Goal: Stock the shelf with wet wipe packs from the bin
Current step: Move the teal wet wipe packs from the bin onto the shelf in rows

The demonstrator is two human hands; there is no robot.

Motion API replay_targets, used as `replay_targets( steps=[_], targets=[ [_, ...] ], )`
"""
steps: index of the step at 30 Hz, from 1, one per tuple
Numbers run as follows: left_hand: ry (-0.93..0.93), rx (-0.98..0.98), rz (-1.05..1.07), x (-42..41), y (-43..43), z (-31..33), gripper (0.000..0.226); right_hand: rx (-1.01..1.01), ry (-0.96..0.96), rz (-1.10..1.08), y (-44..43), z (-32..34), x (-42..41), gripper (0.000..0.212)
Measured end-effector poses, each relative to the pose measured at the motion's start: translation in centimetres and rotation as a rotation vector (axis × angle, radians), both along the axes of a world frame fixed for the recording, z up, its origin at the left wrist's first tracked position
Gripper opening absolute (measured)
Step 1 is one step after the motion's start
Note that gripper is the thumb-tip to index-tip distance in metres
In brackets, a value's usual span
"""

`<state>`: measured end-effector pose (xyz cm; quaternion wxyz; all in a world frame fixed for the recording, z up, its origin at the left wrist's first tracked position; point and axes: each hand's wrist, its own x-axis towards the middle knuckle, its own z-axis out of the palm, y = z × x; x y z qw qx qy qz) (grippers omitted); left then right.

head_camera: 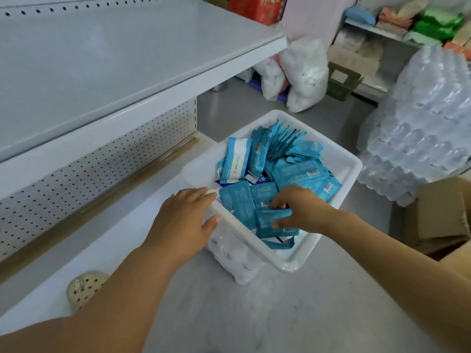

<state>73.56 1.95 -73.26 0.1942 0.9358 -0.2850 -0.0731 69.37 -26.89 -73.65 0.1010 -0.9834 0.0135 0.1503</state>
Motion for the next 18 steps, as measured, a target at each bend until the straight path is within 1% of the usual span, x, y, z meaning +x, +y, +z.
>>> replay_targets(
  steps=[3,5,7,9,11,13,15,17,18],
  targets=[
    [-0.011,0.021,0.012,0.3,-0.4,-0.1,0.054,-0.020,0.025,-0.014,0.1,-0.5,0.3,0.030],
    [0.009,0.006,0.038,0.2,-0.7,0.0,0.054,0.015,0.015,-0.058,-0.1,-0.1,0.3,0.024],
    [0.044,-0.020,0.064,0.1,-0.9,0.0,0.054,0.091,-0.046,-0.130,-0.3,1.2,0.2,0.022],
    [0.065,-0.023,0.072,0.1,-0.9,-0.1,0.054,0.184,-0.138,-0.209,-0.1,2.7,0.1,0.027],
    [0.071,-0.023,0.072,0.1,-0.6,-0.4,0.055,0.319,-0.200,-0.308,0.7,3.4,0.4,0.031],
    [0.072,-0.027,0.073,0.2,-0.3,-0.6,0.053,0.468,-0.173,-0.419,2.1,3.1,1.2,0.039],
    [0.070,-0.017,0.071,0.2,-0.1,-0.6,0.052,0.591,-0.079,-0.547,3.9,2.0,2.4,0.044],
    [0.073,0.002,0.073,0.1,0.0,-0.6,0.051,0.677,-0.009,-0.674,5.5,0.7,3.5,0.036],
    [0.074,0.005,0.077,0.0,0.1,-0.5,0.051,0.687,0.001,-0.710,6.1,0.1,4.1,0.035]
  ],
)
